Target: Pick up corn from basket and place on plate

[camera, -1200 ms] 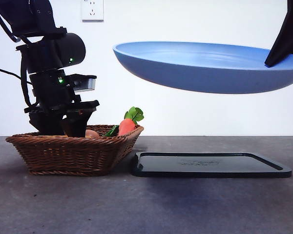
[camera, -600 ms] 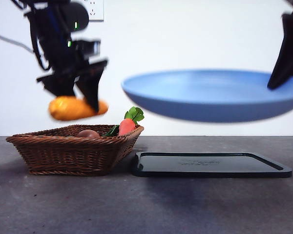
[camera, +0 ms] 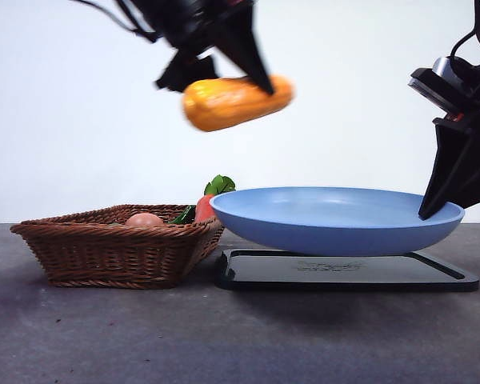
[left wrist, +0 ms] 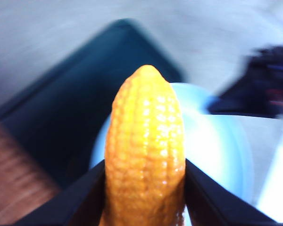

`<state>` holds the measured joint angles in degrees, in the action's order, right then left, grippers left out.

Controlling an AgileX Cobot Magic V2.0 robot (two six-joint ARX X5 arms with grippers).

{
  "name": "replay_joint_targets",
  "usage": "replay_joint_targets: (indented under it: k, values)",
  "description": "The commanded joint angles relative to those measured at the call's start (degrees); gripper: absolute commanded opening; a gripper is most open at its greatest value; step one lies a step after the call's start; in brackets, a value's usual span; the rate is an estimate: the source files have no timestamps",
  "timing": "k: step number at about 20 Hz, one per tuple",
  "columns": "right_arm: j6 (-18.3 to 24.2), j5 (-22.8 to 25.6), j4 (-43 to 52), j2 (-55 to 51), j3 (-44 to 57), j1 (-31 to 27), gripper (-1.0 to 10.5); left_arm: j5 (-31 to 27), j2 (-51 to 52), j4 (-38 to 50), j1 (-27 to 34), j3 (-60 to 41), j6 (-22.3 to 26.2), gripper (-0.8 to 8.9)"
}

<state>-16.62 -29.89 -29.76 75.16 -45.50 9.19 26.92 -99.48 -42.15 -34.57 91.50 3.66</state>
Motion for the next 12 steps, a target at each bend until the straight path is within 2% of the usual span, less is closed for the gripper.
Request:
replay_joint_targets:
  k: [1, 6, 12]
  values:
    - [-1.0, -1.4, 0.8, 0.5, -1.0, -0.5, 0.0, 0.1, -2.4, 1.4, -3.0, 1.0, 1.1, 1.64]
    - [-0.9, -2.3, 0.4, 0.5, -1.0, -1.6, 0.0, 0.1, -8.2, 1.3, -8.0, 1.0, 2.4, 1.64]
    - [-0.7, -2.4, 0.2, 0.5, -1.0, -1.6, 0.0, -0.2, -12.6, 1.5, -9.8, 1.0, 3.2, 1.65]
